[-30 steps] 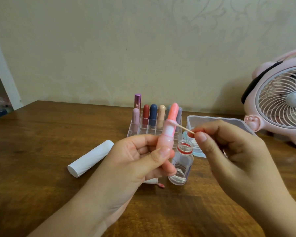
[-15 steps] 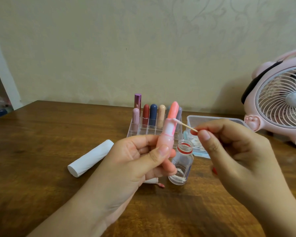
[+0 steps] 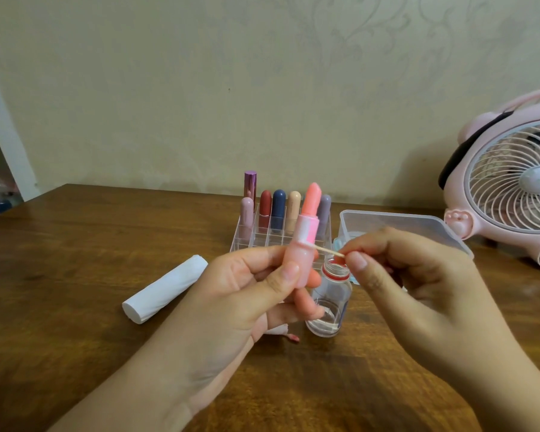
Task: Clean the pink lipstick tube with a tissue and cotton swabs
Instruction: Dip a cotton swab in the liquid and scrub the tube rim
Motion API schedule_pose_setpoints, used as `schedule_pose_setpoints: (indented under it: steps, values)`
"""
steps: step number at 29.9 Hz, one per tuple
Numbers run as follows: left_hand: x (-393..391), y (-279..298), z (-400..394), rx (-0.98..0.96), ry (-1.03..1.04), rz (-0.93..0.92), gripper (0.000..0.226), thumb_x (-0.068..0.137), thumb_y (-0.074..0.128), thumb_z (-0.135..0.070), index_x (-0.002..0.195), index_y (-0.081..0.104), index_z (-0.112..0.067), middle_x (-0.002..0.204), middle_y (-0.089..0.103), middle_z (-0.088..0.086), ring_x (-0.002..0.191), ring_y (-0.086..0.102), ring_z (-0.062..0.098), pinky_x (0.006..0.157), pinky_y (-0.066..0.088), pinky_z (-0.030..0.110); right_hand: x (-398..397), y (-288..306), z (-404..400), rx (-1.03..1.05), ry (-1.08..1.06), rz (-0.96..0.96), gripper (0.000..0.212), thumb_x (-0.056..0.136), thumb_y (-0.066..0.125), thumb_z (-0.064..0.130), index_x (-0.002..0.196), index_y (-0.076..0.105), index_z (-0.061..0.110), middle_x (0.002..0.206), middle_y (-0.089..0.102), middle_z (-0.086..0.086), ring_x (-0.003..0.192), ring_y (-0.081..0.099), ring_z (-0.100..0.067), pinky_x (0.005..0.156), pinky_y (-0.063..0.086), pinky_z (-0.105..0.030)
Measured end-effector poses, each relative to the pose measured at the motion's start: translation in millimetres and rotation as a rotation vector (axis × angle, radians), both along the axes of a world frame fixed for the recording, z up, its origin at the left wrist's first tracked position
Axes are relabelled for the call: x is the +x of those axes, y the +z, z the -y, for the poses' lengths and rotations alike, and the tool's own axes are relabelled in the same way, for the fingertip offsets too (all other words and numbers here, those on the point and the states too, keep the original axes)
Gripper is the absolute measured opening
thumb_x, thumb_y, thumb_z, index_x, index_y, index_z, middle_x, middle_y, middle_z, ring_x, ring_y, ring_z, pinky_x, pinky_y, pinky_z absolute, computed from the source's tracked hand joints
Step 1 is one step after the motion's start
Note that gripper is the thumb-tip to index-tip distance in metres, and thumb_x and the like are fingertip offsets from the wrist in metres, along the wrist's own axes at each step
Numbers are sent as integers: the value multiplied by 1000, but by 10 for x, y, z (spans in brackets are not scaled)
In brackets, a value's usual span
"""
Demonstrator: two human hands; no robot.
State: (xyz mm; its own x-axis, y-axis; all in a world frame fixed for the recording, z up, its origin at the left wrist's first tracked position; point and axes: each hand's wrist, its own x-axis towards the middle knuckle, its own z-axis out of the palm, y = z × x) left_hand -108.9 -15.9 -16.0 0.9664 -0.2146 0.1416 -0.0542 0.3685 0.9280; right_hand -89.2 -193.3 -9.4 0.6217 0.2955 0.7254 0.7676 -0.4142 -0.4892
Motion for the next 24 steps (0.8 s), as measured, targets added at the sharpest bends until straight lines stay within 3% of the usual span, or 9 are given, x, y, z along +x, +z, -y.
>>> schedule_pose_setpoints:
  steps: [6,9,15,18,22,24]
  values:
    - [4,-19,11,9,-33,3,22,77,65,-20,89,72,-3,70,67,7,56,65,11,65,57,27,-15,21,26,106,-13,17,10,85,53,34,84,63,30,71,61,3,50,50,-8,44,41,-15]
    - [5,-23,13,13,-32,13,24,73,63,-20,89,74,-6,70,67,6,56,65,10,64,57,26,-16,26,24,106,-28,30,11,86,53,33,85,63,33,73,63,7,50,51,-7,43,43,-17]
    - [9,-27,6,27,-37,21,26,72,64,-21,89,73,-5,71,67,5,56,64,10,64,56,26,-7,18,10,91,-28,34,10,85,53,31,86,62,31,73,62,8,48,51,-1,47,38,-8]
    - [11,-33,10,23,-38,20,26,73,61,-19,90,73,-3,69,66,6,56,64,10,64,56,25,-2,17,13,72,-29,29,10,85,53,33,85,62,30,71,61,6,47,50,-4,46,37,-10]
    - [8,-23,1,-6,-53,-1,24,72,61,-20,88,74,-6,64,66,5,57,62,11,62,56,24,-1,9,7,0,5,6,12,84,53,33,81,63,27,69,62,-4,52,52,-15,47,40,-25]
    - [7,-16,6,-2,-59,-10,22,74,62,-20,87,74,-7,63,66,5,57,63,11,63,56,25,-3,12,16,12,29,-7,12,84,54,32,81,63,26,67,62,-1,51,51,-12,45,39,-22]
